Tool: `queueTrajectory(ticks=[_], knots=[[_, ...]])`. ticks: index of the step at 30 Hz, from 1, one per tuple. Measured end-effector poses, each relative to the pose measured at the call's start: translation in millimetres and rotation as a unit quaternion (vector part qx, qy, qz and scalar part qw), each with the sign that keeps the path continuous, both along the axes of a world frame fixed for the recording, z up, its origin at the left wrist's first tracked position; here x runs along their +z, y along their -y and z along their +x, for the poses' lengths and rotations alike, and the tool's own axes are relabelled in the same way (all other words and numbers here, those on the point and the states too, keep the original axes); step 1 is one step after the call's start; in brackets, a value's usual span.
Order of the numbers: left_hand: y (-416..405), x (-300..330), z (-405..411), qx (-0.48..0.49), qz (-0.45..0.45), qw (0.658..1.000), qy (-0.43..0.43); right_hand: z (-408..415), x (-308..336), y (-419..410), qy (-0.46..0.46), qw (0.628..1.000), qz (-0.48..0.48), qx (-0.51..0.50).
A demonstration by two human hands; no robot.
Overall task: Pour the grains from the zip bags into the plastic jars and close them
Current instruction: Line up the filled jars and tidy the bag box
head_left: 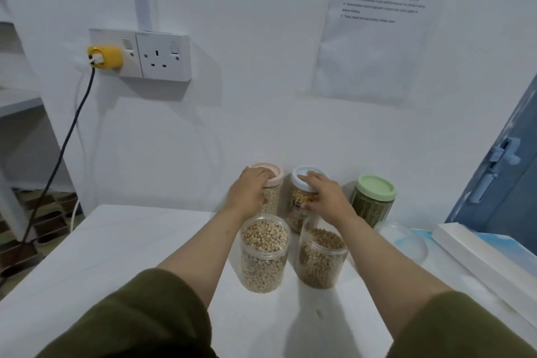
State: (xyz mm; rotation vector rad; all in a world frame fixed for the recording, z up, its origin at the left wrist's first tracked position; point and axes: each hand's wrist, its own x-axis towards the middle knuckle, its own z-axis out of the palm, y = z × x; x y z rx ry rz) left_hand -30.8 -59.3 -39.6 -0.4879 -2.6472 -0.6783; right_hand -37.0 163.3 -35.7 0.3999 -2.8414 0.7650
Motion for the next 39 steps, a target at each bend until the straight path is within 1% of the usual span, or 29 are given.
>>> queueTrajectory(ticks=[5, 8, 10, 13, 15, 16, 20, 22, 24, 26, 28, 31, 35, 39], knots=[[4.8, 0.9, -12.9, -0.011, 0.006, 1.000, -0.002, -9.1, -6.2, 17.7, -0.019, 1.000, -0.017, 0.004], [1.2, 5.8, -9.0, 0.002, -0.021, 1.000, -0.007, -10.8, -1.5, 17.6, -0.010, 1.000, 0.005, 0.003], [-10.5, 7.1, -1.5, 0.011, -0.033, 0.999, -0.031, -3.9, 3.5, 17.2, -0.007, 1.000, 0.026, 0.011], [-34.6, 7.1, 6.8, -0.026, -0.015, 0.996, -0.082, 12.6, 11.1, 7.6, -0.067, 0.997, 0.048, -0.013], [-50.4, 9.4, 7.0, -0.050, -0.007, 0.995, -0.089, 20.9, 15.7, -7.5, -0.114, 0.989, 0.080, -0.055], [-57.5, 11.3, 5.8, -0.057, -0.007, 0.995, -0.087, 23.8, 17.8, -16.2, -0.117, 0.985, 0.096, -0.079], [-80.6, 13.0, -1.6, -0.064, -0.003, 0.995, -0.073, 30.6, 24.1, -49.1, -0.068, 0.978, 0.111, -0.166], [-87.8, 11.3, -3.7, -0.067, 0.005, 0.997, -0.048, 30.6, 23.9, -64.5, -0.048, 0.969, 0.136, -0.201], [-90.9, 8.3, -4.5, -0.057, 0.012, 0.998, -0.018, 29.1, 20.6, -76.8, -0.008, 0.965, 0.143, -0.221], [-92.1, 5.5, -5.3, -0.036, 0.017, 0.999, -0.007, 26.3, 12.3, -87.1, 0.027, 0.971, 0.103, -0.213], [-92.6, 2.3, -7.0, -0.019, 0.026, 0.999, -0.011, 22.3, 2.8, -98.5, 0.012, 0.982, 0.051, -0.182], [-95.1, 0.5, -5.6, -0.008, 0.031, 0.999, -0.012, 19.9, 1.4, -111.1, -0.019, 0.988, -0.007, -0.154], [-97.2, 0.5, -4.7, 0.004, 0.043, 0.999, -0.017, 19.2, 5.5, -104.4, -0.003, 0.994, -0.047, -0.103], [-100.0, 1.2, -3.4, 0.026, 0.043, 0.999, -0.018, 9.4, 2.3, -79.1, -0.019, 0.997, -0.060, -0.041]])
